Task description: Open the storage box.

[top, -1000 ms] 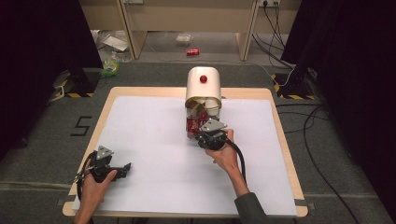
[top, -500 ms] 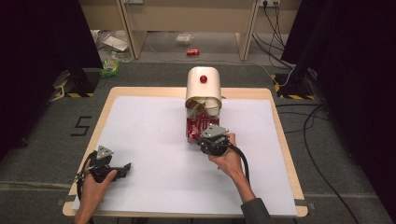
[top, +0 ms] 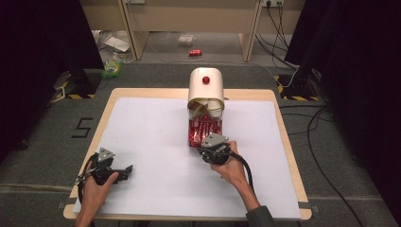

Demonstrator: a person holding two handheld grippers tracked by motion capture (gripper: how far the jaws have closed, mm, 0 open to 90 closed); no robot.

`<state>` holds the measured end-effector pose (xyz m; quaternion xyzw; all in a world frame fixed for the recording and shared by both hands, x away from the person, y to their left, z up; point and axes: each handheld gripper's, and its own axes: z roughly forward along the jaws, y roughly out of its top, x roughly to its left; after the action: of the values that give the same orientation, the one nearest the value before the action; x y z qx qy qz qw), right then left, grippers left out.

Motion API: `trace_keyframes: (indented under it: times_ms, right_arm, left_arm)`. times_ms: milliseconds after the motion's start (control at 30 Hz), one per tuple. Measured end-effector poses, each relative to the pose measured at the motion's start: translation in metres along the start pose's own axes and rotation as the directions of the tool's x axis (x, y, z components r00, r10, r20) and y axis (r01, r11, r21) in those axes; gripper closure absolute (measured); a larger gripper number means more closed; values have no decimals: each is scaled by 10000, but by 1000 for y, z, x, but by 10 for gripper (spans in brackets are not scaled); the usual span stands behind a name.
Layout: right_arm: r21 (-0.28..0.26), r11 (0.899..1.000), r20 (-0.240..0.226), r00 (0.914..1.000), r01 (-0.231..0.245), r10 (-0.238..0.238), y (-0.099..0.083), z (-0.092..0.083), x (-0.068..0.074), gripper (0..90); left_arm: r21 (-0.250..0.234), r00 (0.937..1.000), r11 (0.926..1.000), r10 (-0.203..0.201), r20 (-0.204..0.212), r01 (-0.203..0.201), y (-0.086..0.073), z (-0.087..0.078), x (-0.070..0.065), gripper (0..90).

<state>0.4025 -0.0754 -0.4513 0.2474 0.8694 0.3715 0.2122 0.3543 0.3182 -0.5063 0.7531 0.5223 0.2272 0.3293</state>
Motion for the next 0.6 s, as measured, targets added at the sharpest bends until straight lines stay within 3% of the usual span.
trace_keyframes:
  times_ms: [600]
  right_arm:
    - [-269,9996,-116,9998,131,-134,-14,-12,14,697]
  left_arm:
    - [-10,10000,10000,-14,-1,14,0,0,0,6]
